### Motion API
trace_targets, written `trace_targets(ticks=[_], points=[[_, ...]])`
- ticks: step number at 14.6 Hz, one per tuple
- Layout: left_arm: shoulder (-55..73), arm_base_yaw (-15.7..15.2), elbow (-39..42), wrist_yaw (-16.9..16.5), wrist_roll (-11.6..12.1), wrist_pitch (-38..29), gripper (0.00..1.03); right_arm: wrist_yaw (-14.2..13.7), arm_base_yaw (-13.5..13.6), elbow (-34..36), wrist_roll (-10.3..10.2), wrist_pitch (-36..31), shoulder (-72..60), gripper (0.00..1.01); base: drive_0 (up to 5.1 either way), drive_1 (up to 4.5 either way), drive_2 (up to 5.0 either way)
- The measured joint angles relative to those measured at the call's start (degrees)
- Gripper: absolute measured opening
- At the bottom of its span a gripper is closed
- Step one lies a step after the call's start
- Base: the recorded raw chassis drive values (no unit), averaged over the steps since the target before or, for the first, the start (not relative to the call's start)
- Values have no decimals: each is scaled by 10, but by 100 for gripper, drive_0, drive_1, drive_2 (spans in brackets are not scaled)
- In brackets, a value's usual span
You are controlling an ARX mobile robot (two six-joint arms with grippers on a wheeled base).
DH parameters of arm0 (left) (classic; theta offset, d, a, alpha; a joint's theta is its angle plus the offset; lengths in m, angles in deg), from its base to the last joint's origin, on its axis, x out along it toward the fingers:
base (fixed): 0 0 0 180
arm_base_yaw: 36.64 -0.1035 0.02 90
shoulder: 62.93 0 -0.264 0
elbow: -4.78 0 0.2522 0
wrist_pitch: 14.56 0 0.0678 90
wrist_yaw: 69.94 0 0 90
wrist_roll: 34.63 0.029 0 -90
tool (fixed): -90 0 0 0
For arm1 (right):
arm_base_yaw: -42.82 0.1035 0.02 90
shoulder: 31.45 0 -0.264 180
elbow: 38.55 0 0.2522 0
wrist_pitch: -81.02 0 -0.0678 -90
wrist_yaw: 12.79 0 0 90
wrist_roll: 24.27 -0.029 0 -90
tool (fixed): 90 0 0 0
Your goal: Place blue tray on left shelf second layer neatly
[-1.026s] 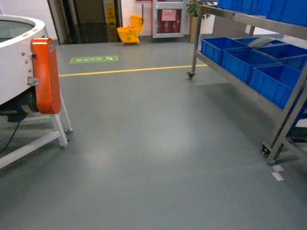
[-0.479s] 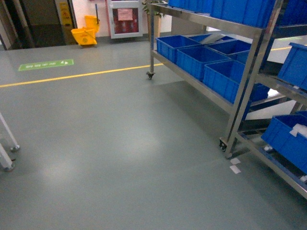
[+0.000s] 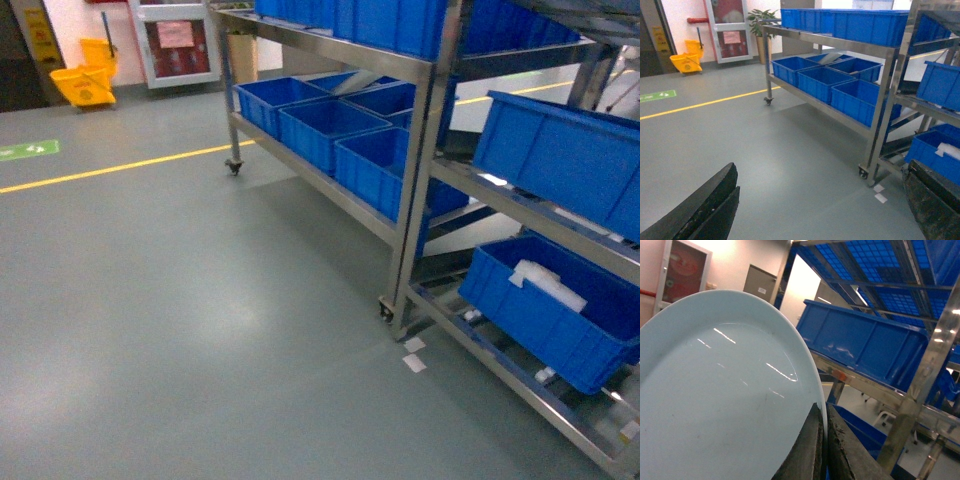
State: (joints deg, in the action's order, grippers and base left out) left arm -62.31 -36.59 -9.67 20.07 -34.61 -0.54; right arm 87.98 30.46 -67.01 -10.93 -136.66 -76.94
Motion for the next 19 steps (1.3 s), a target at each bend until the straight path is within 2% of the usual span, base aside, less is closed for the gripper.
trace_targets(ticks=[4, 19], points=[[0, 0, 0, 0, 0, 0, 98, 0, 0, 0, 0, 0, -1, 2, 210, -62, -637], [0, 0, 0, 0, 0, 0, 98, -1, 0, 0, 0, 2, -1, 2, -149, -149, -149]])
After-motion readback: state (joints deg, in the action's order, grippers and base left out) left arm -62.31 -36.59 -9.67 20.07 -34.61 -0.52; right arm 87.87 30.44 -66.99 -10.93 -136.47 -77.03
